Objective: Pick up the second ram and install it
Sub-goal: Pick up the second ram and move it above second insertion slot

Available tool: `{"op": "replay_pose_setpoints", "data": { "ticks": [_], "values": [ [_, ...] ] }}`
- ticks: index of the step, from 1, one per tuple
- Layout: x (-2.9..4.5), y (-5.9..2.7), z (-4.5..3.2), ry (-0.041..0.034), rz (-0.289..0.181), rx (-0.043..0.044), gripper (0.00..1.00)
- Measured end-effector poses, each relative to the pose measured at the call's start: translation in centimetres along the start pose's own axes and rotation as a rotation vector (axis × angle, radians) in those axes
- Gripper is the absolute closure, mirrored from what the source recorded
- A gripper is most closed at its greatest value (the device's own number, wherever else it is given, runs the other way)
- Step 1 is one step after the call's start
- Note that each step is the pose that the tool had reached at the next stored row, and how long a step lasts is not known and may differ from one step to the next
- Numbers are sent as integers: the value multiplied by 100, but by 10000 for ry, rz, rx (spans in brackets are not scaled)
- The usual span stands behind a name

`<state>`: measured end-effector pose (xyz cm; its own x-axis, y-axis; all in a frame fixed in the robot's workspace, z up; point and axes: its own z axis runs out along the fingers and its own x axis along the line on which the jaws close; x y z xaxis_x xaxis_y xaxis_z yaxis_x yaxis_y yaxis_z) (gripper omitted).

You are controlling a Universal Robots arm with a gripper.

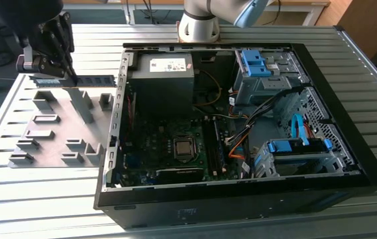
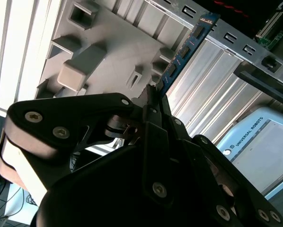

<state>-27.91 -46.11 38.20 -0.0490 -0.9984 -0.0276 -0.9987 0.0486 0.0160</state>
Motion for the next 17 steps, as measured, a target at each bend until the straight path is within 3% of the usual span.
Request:
{"op": "replay_pose_setpoints", "data": {
  "ticks": [6, 17],
  "values": [
    [-2, -30, 0, 0, -1, 0, 86],
    [-9, -193, -1, 0, 0, 0, 86]
  ]
}}
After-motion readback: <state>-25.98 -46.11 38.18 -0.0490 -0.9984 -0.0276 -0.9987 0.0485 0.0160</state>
